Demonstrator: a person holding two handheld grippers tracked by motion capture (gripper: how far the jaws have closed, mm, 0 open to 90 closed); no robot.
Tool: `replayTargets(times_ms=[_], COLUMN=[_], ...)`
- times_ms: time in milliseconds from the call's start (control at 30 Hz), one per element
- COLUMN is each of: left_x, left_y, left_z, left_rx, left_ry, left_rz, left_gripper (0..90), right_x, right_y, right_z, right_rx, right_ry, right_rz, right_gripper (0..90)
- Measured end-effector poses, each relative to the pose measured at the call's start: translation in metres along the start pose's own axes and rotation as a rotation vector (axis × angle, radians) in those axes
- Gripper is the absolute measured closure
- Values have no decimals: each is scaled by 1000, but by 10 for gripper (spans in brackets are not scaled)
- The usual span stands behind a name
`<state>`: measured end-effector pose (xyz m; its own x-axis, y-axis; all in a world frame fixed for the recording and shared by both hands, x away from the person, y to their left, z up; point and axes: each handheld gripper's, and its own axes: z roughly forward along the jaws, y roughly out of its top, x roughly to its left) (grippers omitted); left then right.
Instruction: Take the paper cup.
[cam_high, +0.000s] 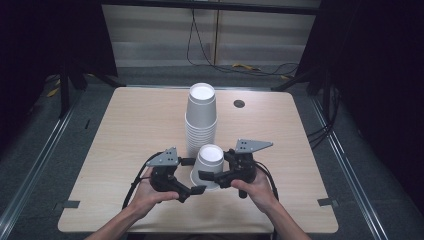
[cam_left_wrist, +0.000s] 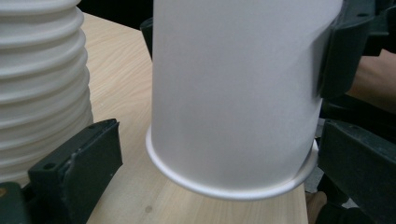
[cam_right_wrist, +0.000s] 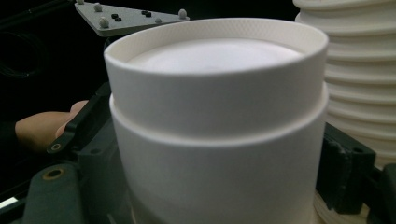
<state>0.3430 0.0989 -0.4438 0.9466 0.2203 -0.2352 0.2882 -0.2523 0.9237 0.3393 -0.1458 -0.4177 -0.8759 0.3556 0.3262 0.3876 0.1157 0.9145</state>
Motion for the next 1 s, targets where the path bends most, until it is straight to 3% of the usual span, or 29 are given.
replayTargets(times_ms=[167, 267, 433, 600, 767, 1000], left_x=[-1, -1, -2, -2, -3, -4], left_y=[0, -1, -2, -3, 1, 2], left_z=[1, 3, 5, 5, 1, 0], left_rx=[-17, -18, -18, -19, 15, 63], left_ry=[1, -15, -9, -31, -25, -27], left_rz=[-8, -17, -23, -7, 35, 39], left_gripper=[1, 71, 0, 38, 91, 108], right_x=[1, 3, 6, 7, 6, 7], right_y=[-1, -1, -2, -4, -4, -5], right_z=[3, 7, 12, 13, 11, 12], right_rx=[11, 6, -1, 0, -9, 24], right_ry=[1, 8, 32, 35, 41, 45], right_rz=[-14, -24, -28, -32, -25, -1], right_gripper=[184, 184, 184, 183, 182, 176])
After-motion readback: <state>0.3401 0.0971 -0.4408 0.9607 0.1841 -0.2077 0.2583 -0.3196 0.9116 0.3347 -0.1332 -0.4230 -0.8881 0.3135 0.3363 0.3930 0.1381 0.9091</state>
